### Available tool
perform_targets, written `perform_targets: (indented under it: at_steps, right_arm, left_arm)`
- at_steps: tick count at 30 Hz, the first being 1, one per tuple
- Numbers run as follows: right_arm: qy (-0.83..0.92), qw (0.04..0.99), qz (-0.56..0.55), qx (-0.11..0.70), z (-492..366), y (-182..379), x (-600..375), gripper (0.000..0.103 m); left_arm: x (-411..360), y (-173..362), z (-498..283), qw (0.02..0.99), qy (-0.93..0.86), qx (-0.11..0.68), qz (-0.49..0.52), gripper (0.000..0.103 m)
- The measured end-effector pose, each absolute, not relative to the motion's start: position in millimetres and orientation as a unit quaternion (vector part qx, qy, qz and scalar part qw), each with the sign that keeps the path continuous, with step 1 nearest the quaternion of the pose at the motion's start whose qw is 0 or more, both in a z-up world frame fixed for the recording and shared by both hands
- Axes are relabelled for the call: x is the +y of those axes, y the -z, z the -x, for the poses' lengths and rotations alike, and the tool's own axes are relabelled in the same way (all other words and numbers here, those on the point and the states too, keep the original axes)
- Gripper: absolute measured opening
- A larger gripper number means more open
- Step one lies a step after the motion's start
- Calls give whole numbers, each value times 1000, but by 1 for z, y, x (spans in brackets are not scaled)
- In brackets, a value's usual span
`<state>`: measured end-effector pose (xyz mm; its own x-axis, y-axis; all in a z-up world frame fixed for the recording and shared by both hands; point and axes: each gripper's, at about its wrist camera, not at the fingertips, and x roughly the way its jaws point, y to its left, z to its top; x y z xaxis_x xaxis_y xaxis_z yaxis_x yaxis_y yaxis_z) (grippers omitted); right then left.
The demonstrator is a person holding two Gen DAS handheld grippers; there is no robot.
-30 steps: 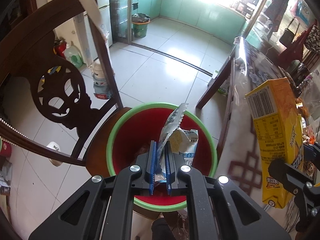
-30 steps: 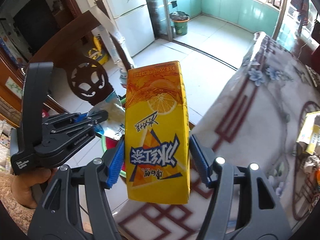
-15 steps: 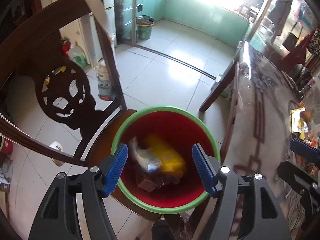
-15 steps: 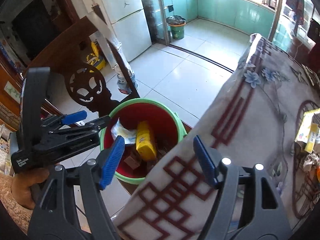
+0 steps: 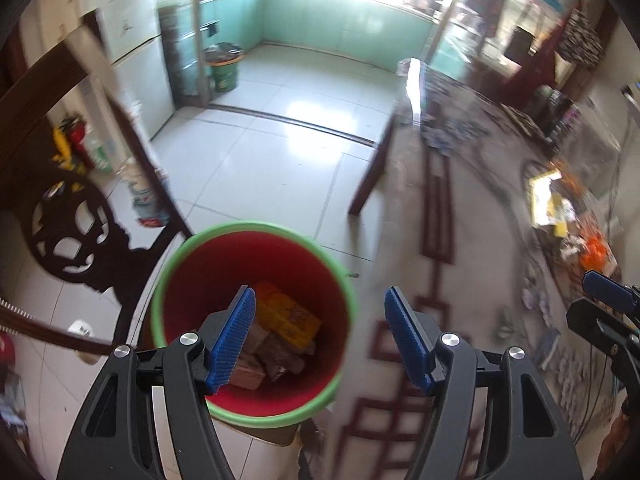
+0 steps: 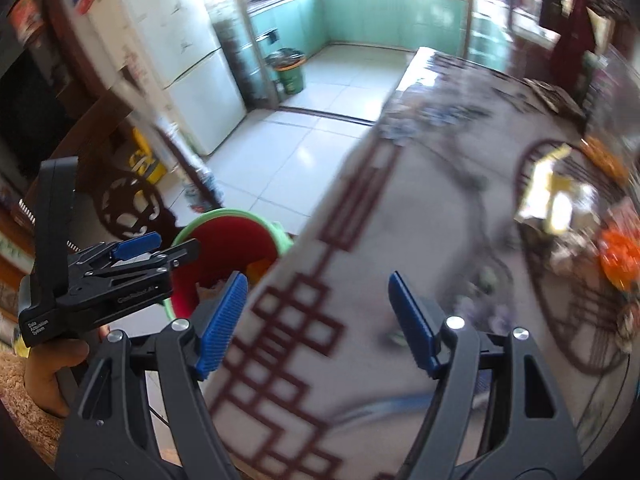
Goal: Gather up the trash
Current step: 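Move both open tools back toward the table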
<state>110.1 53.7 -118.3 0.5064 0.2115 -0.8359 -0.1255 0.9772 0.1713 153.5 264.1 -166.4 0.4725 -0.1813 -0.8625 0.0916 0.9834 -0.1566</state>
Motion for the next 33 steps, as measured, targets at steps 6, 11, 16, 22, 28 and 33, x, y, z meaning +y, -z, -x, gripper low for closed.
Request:
perform_targets:
  at_steps: [6,11,16,22,28,33]
  right_arm:
    - [-32,866,-77,494,-81,124,-8,71]
    - [22,862,-106,495,-55,127,-60,73]
    - [59,866,-116,484,-33,119,-111,74]
    - [80,869,-112,475,-31,116,-192,76]
    - [100,870,-76,477,-56,115,-290,76]
    - [133,872,-57,468,-101,121,-362,76]
  left_arm:
    - [214,160,-146,852,131,507,17,64]
    - [179,156,-137,847,158,508,2,64]
    - [142,151,-126,847,172,503,-7,64]
    - [101,145,-112,852,154,501,-2,64]
    - [60,151,-93,851,123,511,12,64]
    - [26,150,-74,852,108,512,12,64]
